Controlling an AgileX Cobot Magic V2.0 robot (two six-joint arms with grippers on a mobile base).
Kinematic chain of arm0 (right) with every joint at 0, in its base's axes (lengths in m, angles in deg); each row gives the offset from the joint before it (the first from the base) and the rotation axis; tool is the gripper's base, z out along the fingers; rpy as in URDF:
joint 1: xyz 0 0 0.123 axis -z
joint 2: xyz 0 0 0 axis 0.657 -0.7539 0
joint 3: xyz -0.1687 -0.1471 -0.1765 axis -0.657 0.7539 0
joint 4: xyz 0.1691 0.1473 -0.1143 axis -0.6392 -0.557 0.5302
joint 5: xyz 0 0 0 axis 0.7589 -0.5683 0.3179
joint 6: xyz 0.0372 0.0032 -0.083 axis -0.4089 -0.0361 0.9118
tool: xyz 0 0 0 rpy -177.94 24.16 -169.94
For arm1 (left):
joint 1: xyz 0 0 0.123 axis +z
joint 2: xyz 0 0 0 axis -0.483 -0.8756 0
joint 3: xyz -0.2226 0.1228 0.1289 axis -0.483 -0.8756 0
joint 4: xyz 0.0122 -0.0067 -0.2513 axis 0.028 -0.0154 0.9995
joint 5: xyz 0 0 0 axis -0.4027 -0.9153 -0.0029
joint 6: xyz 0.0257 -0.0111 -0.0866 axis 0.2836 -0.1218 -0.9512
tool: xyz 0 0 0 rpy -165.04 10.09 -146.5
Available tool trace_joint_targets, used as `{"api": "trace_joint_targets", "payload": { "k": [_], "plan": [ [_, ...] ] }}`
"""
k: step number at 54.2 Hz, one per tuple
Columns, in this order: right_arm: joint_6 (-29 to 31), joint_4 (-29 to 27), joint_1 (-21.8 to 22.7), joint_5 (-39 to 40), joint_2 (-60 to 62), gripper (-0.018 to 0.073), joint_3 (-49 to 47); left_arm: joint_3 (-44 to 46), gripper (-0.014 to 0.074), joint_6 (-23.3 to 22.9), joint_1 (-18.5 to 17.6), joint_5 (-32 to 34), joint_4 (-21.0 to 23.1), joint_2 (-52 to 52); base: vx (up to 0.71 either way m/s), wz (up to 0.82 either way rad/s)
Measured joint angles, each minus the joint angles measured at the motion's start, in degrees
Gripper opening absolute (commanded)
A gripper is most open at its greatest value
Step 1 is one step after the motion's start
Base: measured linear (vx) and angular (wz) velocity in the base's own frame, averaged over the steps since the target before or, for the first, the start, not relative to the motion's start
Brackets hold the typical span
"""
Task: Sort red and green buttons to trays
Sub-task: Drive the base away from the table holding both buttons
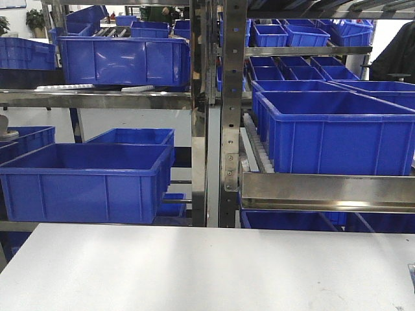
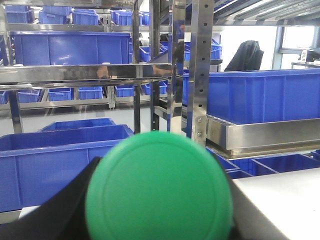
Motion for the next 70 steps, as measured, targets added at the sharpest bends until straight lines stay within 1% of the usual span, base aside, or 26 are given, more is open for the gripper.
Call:
{"api": "trace_joint_targets", "payload": {
  "k": [22,70],
  "plan": [
    [0.0,0.0,0.0,0.2,0.0,-0.0009,0.0,0.0,0.0,0.0,0.0,0.0,0.0,0.0,-0.09,0.04],
    [0.0,-0.1,0.0,0.2,0.0,-0.0009,0.0,0.0,0.0,0.0,0.0,0.0,0.0,0.0,-0.11,0.26]
  ]
}}
